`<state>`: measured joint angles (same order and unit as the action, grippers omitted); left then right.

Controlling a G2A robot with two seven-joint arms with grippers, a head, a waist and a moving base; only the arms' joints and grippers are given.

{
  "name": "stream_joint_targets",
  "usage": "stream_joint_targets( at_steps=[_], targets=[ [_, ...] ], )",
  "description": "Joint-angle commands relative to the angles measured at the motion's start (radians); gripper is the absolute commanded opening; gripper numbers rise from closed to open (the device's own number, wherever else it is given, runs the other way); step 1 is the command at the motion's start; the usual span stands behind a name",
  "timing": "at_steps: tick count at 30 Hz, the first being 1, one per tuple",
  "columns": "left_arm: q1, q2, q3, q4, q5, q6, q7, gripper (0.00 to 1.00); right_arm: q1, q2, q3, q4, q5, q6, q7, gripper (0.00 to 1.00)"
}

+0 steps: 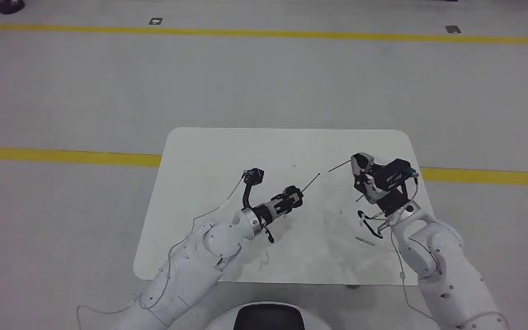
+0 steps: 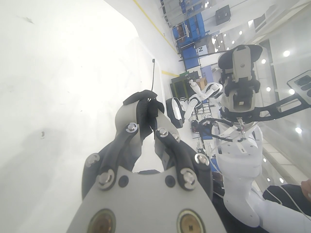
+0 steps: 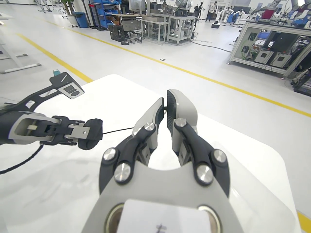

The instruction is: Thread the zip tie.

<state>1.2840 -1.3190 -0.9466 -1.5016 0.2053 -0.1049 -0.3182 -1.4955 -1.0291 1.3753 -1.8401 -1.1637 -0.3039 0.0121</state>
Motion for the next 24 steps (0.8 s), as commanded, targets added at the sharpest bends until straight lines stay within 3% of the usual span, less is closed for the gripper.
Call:
stream_joint_targets(
  at_steps=[1, 13, 18, 21, 24],
  targets=[
    [0.0, 0.0, 0.0, 0.0, 0.0, 0.0, 0.0, 0.0, 0.007, -0.003, -0.014, -0.002, -0.019, 0.013, -0.005, 0.0],
    [0.0, 0.0, 0.0, 0.0, 0.0, 0.0, 0.0, 0.0, 0.08, -0.023, -0.095, 0.071, -0.173, 0.084, -0.027, 0.0],
    [0.0, 0.0, 0.0, 0.0, 0.0, 0.0, 0.0, 0.0, 0.075, -0.02, -0.104, 0.099, -0.264, 0.034, -0.078, 0.0],
    [0.0, 0.0, 0.0, 0.0, 0.0, 0.0, 0.0, 0.0, 0.07, -0.018, -0.094, 0.113, -0.259, -0.025, -0.12, 0.0],
    [0.004, -0.001, 0.005, 0.0, 0.004, 0.005, 0.019, 0.0, 0.059, -0.009, -0.086, 0.118, -0.241, -0.036, -0.163, 0.0]
  ],
)
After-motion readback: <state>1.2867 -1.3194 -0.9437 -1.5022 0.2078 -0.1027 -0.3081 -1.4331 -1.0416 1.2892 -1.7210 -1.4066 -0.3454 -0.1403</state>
